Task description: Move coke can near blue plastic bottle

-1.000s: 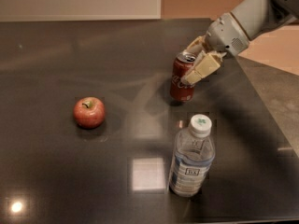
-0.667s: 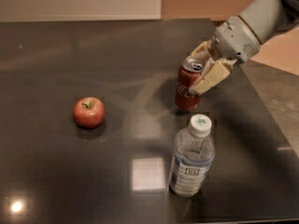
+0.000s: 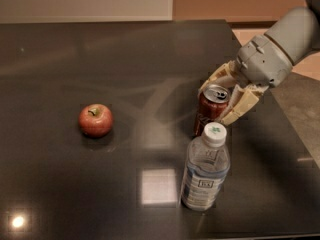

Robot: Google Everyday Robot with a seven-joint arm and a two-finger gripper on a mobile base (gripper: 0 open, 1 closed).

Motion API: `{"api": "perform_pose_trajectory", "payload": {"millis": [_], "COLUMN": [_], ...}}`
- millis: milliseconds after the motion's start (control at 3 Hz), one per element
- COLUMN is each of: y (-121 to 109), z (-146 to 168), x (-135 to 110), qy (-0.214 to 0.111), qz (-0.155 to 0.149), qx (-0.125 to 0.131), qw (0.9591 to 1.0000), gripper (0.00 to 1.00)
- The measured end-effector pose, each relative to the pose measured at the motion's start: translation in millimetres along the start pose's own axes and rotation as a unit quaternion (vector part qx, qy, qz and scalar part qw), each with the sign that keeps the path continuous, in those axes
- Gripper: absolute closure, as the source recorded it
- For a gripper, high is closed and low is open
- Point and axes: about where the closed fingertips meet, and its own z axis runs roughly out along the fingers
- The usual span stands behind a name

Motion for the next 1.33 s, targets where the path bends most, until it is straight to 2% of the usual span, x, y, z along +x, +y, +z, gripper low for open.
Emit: {"api": "perform_pose_trajectory", "payload": {"millis": [333, 667, 1000, 1333], "y": [20.9, 34.8, 41.3, 46.7], "z": [9.0, 13.7, 17.3, 24.1], "x": [0.4, -3.3, -4.5, 0.1], "qy": [-0.005, -0.006, -0.008, -0.011], "qz": [-0.031, -0.062, -0.08, -0.083], "qx": [-0.024, -0.04, -0.053, -0.065], "qw": [0.9992, 0.9972, 0.9954, 0.9944], "gripper": [1.0, 0.82, 0.59, 0.36]}}
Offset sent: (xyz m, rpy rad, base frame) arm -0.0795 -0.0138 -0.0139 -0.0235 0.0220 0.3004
